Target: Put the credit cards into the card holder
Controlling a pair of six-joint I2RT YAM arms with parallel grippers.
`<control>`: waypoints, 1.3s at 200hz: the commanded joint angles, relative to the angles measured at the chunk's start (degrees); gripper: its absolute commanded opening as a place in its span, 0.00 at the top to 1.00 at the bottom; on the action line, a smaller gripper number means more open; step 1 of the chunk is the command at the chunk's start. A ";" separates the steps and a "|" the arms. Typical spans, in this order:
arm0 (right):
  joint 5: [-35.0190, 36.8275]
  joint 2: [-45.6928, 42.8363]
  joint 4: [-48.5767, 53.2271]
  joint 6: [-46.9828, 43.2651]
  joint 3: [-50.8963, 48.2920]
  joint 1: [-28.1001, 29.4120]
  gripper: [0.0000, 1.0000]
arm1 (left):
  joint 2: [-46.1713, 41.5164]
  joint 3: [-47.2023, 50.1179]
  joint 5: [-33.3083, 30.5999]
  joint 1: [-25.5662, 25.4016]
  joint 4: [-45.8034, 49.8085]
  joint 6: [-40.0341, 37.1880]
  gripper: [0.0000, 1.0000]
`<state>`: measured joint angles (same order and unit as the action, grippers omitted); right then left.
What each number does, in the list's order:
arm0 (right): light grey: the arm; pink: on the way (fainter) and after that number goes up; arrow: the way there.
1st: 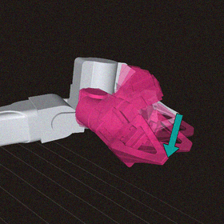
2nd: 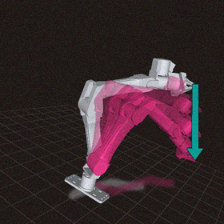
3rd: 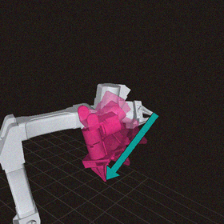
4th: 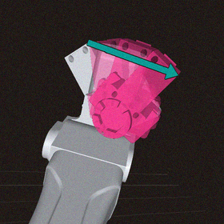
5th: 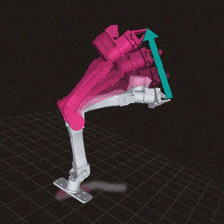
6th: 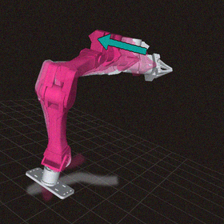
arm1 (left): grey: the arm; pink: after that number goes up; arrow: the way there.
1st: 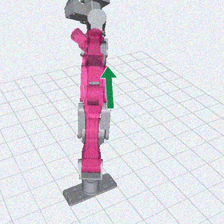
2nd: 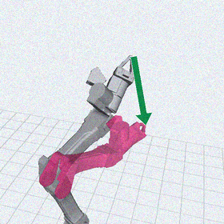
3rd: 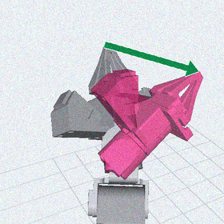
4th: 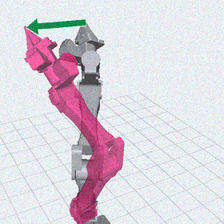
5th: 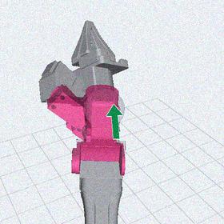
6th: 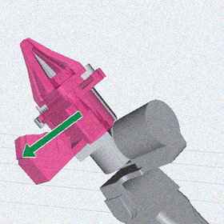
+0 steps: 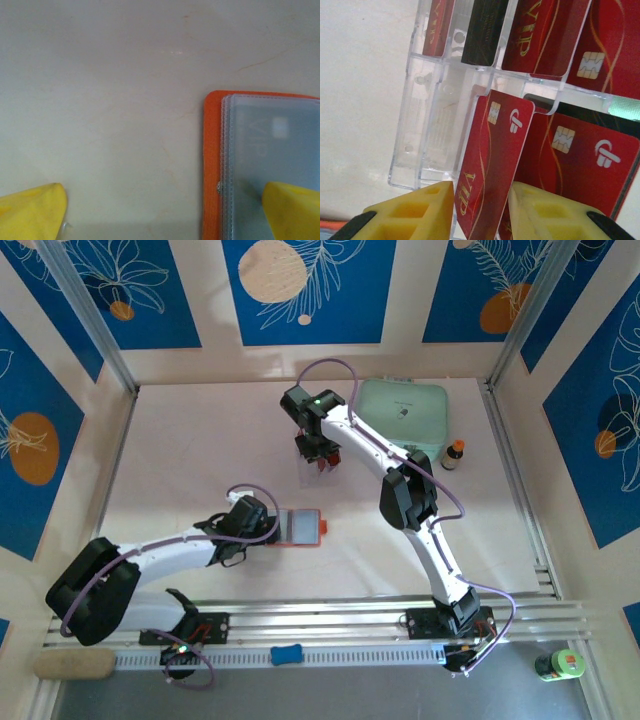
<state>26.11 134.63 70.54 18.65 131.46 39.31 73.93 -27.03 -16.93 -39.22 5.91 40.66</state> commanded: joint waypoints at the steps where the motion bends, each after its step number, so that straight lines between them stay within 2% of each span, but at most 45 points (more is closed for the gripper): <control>1: -4.04 0.40 0.70 1.69 0.83 -0.84 0.68 | -0.95 0.76 0.44 0.81 -0.66 0.82 0.00; 68: -8.73 -2.15 -2.06 3.05 -1.94 -3.00 0.81 | -1.24 1.19 0.57 0.89 -0.79 0.99 0.00; 128: -9.62 -4.08 -3.20 2.89 -2.48 -3.45 1.00 | -1.99 1.06 0.47 0.93 0.19 1.00 0.00; 191: -12.23 -11.81 -6.34 2.46 -5.98 -2.69 1.00 | -5.19 -2.18 0.07 0.99 5.50 0.39 0.00; 225: -15.81 -21.05 -13.65 3.61 -16.17 -1.36 1.00 | -6.32 -5.66 0.12 0.95 9.03 -0.70 0.00; 260: -22.20 -34.50 -29.06 8.34 -37.37 -1.16 1.00 | -4.35 -9.91 -0.01 0.91 12.37 -3.17 0.00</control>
<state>10.98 107.81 53.39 22.74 106.13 37.89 68.62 -33.54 -16.93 -39.00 13.89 39.92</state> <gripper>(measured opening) 0.061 0.996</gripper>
